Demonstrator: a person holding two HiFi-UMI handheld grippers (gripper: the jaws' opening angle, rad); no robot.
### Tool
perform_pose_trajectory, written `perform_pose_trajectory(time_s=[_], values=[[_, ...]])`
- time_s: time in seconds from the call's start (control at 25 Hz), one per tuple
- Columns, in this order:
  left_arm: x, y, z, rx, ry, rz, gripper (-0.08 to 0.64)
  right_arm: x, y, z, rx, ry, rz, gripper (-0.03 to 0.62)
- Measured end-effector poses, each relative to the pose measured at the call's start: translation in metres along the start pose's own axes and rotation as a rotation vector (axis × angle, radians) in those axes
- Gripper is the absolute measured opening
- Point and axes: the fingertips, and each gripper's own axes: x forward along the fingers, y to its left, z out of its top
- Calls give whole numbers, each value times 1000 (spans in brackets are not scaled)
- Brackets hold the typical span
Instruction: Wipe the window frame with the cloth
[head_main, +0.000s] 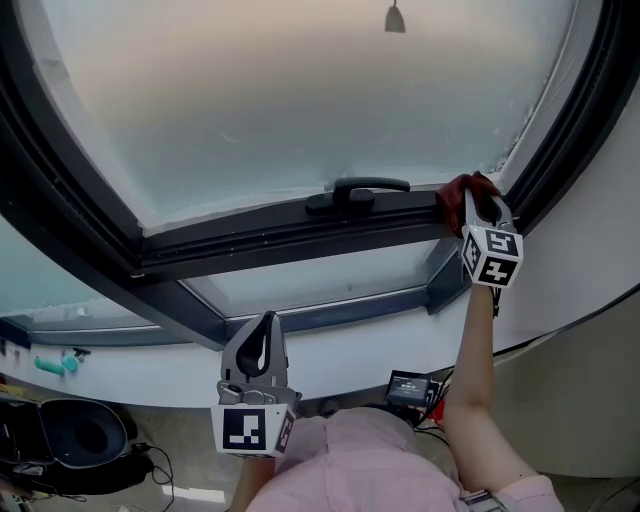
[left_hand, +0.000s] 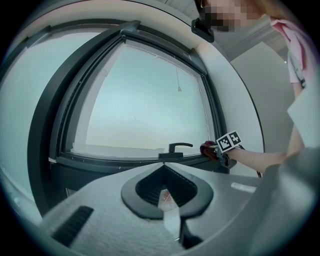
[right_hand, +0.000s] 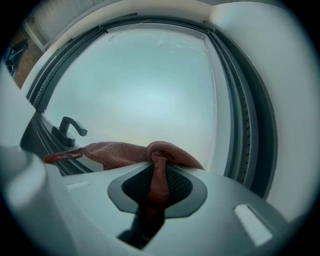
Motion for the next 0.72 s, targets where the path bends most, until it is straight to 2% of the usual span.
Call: perform_pose_trajectory(time_s=[0.28,0.72], values=[[10,0,-2,-2,9,-5,-3,2,-45,-11,34,16,-77,67],[19,1,-3,-5,13,-11,-3,2,-85,-21,46,37,-158,67]])
